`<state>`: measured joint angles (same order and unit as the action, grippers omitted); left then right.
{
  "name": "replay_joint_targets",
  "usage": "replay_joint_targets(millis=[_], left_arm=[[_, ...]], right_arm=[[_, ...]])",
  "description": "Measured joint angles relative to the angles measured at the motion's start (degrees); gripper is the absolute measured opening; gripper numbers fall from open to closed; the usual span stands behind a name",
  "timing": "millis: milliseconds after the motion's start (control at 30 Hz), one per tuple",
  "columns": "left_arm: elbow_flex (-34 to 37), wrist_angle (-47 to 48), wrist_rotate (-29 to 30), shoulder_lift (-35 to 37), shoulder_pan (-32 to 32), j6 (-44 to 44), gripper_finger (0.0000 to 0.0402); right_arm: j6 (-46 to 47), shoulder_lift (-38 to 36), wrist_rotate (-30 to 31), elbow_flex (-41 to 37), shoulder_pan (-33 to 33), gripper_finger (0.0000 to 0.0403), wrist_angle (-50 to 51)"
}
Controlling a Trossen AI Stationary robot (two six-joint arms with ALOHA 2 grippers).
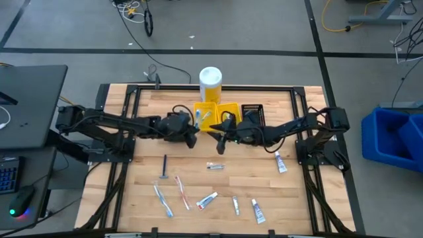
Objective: Pick & Place Travel size toiletries
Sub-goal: Put the blue toothbrush into the left yellow bin
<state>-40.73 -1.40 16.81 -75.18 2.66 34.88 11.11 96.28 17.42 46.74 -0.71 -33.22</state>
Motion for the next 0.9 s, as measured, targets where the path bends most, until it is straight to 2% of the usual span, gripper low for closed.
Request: replay_joint_targets(millis=[133,267,433,567,667,767,900], left_arm=[[0.0,0.11,-3.07,0.02,2.47,4.31,0.0038],[0.0,0.5,-10.38,0.02,6.85,7.9,0.0047],[0.0,1.57,-15.38,0.02,11.97,9.31,0.0029],[-1.49,3.62,-21.1,0.04,15.64,8.99,0.0032],[-5.87,9.31,-21.12,0.04,17.0,5.71,0.0042],[-11.94,17.77,-18.24,-0.34,17.33,0.04,0.0038],[-20.48,27.53,-15.65,-5.09,17.31,-5.56,0.0029]], right_arm=[[0.13,-3.19,0.1,-0.02,0.0,0.0172,12.34],[0.24,-4.9,1.86,-0.02,0.0,0.0178,20.26],[-0.99,-5.06,6.59,-0.07,0.32,0.0178,21.39],[-1.75,-5.21,7.62,-0.07,1.25,0.0181,20.43],[-3.03,-5.21,7.6,-0.07,2.23,0.0183,18.53],[-3.23,-5.24,7.6,-0.07,3.04,0.0183,16.07],[-3.23,-5.27,7.56,-0.06,3.99,0.0182,14.45]])
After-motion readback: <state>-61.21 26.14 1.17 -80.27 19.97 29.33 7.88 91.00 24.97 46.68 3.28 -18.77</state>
